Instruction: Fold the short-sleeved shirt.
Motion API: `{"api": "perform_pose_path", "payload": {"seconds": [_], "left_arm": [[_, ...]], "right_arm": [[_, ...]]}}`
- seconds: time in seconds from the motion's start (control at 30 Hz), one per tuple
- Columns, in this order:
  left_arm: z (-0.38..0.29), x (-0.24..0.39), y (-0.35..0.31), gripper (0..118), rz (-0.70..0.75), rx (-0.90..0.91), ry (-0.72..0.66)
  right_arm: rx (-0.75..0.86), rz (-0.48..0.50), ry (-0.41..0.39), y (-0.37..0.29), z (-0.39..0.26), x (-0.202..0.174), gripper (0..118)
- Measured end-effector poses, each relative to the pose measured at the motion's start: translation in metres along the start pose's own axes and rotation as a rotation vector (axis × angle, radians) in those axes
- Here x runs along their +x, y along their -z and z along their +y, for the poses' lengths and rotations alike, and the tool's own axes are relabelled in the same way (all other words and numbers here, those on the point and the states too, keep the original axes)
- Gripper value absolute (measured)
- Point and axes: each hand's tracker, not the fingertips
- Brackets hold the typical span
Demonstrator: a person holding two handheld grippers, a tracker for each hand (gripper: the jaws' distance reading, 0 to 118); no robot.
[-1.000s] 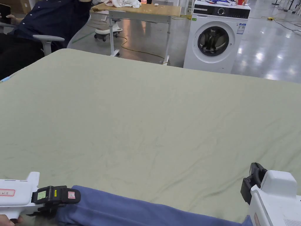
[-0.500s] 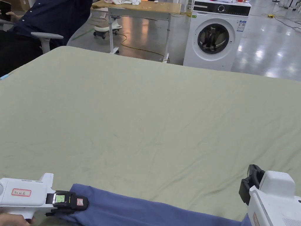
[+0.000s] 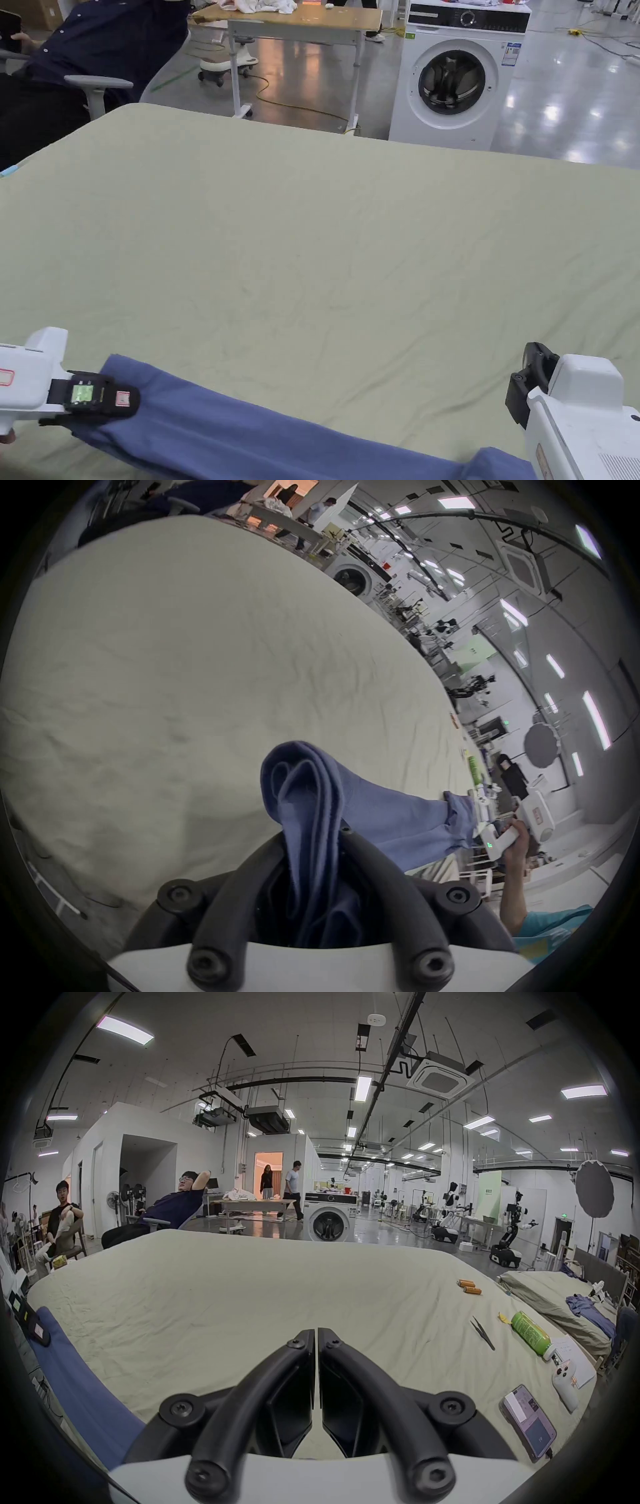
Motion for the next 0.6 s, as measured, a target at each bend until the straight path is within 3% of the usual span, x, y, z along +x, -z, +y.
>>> {"api": "perform_pose_path", "payload": {"seconds": [0.2, 0.6], "left_arm": [[-0.001, 0.012, -0.022, 6, 0.144, -0.006, 0.042], [-0.021, 0.105, -0.012, 6, -0.196, -0.012, 0.093]], "right_arm": [[-0.001, 0.013, 0.001, 0.003, 0.000, -0.003, 1], [-0.019, 0.023, 0.008, 0.002, -0.004, -0.004, 1]]}}
